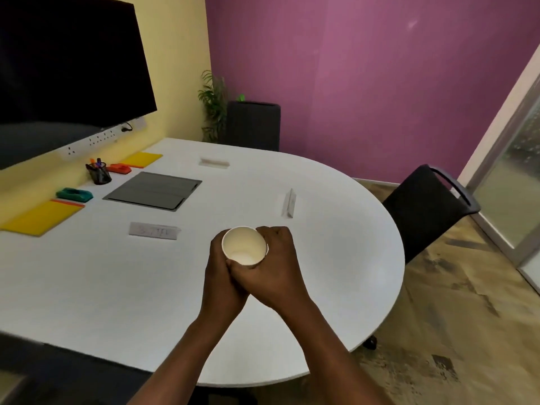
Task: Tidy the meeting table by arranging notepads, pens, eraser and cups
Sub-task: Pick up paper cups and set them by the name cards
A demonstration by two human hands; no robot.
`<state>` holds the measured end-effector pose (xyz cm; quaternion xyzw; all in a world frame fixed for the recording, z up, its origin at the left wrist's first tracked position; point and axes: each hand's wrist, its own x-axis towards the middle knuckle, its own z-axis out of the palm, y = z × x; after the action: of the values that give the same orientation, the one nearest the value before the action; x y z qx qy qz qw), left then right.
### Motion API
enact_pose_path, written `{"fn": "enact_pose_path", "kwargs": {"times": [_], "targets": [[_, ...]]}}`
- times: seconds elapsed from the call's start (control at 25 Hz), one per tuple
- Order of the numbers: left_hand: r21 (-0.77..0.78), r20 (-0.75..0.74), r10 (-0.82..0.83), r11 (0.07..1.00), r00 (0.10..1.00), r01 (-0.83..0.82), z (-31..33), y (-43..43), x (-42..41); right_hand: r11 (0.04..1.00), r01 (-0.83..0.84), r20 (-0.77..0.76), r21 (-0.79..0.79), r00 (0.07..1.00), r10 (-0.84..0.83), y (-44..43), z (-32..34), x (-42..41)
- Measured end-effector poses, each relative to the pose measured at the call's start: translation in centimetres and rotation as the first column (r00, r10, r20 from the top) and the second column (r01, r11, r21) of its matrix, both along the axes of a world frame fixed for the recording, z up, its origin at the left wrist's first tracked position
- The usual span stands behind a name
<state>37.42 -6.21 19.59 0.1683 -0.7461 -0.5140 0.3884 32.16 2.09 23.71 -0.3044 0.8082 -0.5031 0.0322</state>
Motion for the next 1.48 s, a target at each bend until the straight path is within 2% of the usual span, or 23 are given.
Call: {"fn": "enact_pose_path", "kwargs": {"times": [0.08, 0.24, 0.4, 0.64, 0.96, 1.24, 1.48], "targets": [[0.057, 0.015, 0.009, 0.998, 1.000, -0.010, 0.0, -2.7, -1.1, 1.000, -0.014, -0.003, -0.004, 1.000, 0.014, -2.6, 0.6, -1.0], [-0.056, 0.106, 0.089, 0.995, 0.990, -0.083, -1.1, -7.4, -2.4, 0.996, -0.053, 0.023, -0.074, 0.998, 0.054, -6.5, 1.2, -2.7], [0.078, 0.114, 0.173, 0.980, 0.978, -0.183, -2.4, -10.7, -3.6, 0.986, -0.116, 0.029, -0.121, 0.992, 0.121, -10.1, 1.6, -4.4], [0.074, 0.160, 0.329, 0.936, 0.931, -0.343, -3.3, -15.0, -5.7, 0.965, -0.219, -0.001, -0.146, 0.975, 0.221, -16.9, 1.8, -8.9], [0.021, 0.247, 0.523, 0.839, 0.816, -0.544, -6.0, -20.3, -9.2, 0.952, -0.301, 0.014, 0.063, 0.954, 0.300, -29.7, -2.7, -18.6], [0.058, 0.295, 0.542, 0.812, 0.787, -0.581, -8.4, -24.7, -10.6, 0.851, -0.388, 0.085, 0.354, 0.919, 0.384, -39.6, -12.9, -22.7], [0.071, 0.311, 0.581, 0.775, 0.752, -0.628, -10.6, -27.0, -10.7, 0.777, -0.418, 0.170, 0.470, 0.907, 0.385, -44.0, -20.8, -24.8]]}}
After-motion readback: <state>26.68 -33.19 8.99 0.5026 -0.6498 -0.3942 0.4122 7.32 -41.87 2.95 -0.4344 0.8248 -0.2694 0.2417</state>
